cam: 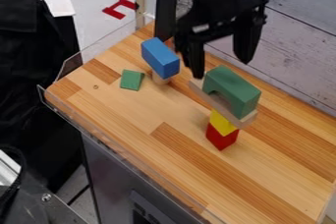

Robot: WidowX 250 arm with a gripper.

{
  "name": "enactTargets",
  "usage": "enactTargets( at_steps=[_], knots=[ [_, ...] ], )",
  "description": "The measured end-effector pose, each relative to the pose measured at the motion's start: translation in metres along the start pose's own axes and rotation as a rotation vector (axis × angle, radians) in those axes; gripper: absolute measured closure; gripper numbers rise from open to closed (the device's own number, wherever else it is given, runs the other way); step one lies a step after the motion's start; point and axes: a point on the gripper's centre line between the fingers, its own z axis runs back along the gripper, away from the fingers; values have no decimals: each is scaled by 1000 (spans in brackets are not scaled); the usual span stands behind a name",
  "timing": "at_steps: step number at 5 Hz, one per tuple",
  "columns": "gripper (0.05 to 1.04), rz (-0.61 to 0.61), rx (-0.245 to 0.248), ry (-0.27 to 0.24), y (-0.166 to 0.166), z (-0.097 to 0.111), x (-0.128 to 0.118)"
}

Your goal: Move the green arch to the left side of the table.

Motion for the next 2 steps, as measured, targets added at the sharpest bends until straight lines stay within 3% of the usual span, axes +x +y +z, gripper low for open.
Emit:
enactTargets(
  at_steps=[1, 2],
  knots=[
    [85, 17, -24, 0, -4, 0, -1],
    [85, 32, -17, 3, -6, -4, -1]
  ],
)
